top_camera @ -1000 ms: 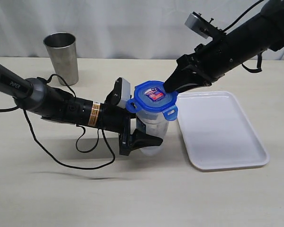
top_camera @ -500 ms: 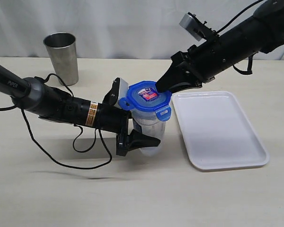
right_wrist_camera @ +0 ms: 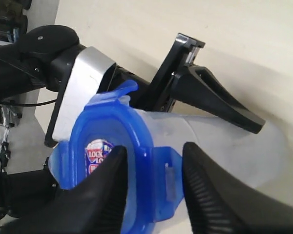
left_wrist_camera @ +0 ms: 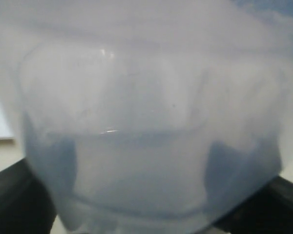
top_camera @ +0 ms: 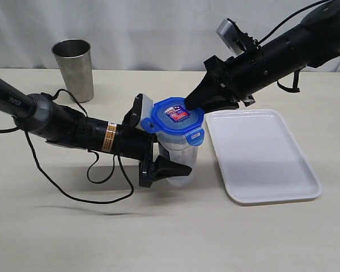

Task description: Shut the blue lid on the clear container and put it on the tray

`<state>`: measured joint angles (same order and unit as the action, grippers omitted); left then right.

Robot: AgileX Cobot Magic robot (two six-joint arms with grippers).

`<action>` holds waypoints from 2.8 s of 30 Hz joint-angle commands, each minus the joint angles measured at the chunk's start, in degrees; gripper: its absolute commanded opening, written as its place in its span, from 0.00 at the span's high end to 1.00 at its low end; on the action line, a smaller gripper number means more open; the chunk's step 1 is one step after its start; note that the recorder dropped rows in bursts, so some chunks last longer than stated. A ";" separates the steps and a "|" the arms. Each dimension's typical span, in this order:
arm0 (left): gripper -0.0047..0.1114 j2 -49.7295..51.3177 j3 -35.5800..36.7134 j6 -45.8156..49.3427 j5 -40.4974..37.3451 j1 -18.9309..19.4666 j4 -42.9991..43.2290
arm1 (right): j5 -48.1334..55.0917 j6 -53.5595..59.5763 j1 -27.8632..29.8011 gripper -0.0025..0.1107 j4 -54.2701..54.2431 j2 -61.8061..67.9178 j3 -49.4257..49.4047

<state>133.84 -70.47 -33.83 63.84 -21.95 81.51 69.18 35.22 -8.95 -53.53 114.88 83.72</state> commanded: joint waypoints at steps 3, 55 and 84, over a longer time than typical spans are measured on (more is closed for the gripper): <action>0.96 -0.01 -0.20 -0.76 -2.26 -0.72 -2.51 | 0.78 2.22 -1.85 0.71 10.91 3.24 -4.38; 0.96 -0.16 -0.57 3.60 -9.22 -0.64 -7.91 | 0.78 -0.38 -1.77 0.58 17.63 -2.88 -0.45; 0.96 -0.16 -0.57 2.53 -9.33 -0.64 -9.01 | -5.77 3.37 -5.61 0.62 16.76 -9.06 1.59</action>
<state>133.79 -70.90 -31.35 56.37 -22.68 72.91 65.51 37.21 -13.31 -37.64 105.24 85.57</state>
